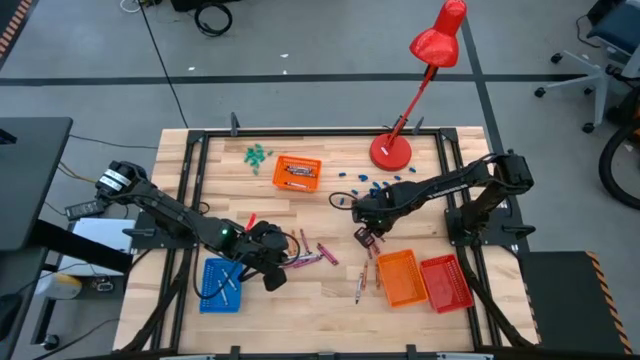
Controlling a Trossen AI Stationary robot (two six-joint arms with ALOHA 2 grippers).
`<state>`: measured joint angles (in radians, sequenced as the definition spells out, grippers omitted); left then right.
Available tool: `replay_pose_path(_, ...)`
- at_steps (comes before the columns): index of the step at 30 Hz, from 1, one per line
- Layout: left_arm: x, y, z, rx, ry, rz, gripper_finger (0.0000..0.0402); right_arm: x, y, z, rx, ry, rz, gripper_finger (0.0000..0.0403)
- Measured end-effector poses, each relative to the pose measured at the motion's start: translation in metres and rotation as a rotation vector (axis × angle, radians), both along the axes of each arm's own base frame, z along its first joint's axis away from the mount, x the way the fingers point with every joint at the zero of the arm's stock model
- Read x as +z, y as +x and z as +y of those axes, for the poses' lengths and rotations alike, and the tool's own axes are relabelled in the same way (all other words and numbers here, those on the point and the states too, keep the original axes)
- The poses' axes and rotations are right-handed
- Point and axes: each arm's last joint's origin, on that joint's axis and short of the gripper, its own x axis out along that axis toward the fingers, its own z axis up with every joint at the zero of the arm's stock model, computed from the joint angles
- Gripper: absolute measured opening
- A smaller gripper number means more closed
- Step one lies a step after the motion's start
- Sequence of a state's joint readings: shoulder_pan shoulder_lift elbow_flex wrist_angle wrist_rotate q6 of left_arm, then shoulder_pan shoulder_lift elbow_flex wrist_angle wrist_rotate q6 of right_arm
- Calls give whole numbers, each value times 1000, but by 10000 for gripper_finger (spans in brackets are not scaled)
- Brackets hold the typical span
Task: Sort crayons
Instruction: Put the red crayon into the red bin
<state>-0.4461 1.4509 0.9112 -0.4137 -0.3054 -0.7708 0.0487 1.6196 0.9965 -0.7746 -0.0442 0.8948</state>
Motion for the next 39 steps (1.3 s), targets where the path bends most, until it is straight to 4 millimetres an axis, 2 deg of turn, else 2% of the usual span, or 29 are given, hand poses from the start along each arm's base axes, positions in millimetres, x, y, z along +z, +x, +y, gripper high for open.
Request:
replay_pose_path(7, 4, -3, 1, -3, 0, 0, 52, 34, 2, 4, 97, -6, 80, 22)
replay_pose_path(11, 3, -6, 1, -5, 10, 23, 52, 53, -5, 19, 147, 14, 97, 22)
replay_pose_path(21, 3, -10, 1, -21, 33, 46, 52, 94, -70, 78, 163, 35, 126, 23)
replay_pose_path(24, 3, -8, 5, -25, 63, 42, 52, 94, -90, 95, 119, 66, 137, 23)
replay_pose_path(29, 3, -5, 13, -12, 78, 43, 52, 80, -119, 122, 35, 145, 229, 24)
replay_pose_path(34, 3, -3, 17, -1, 84, 45, 52, 59, -133, 141, -27, 192, 258, 33)
replay_pose_path(39, 3, -3, 17, -6, 88, 45, 52, 35, -141, 147, -125, 214, 266, 46)
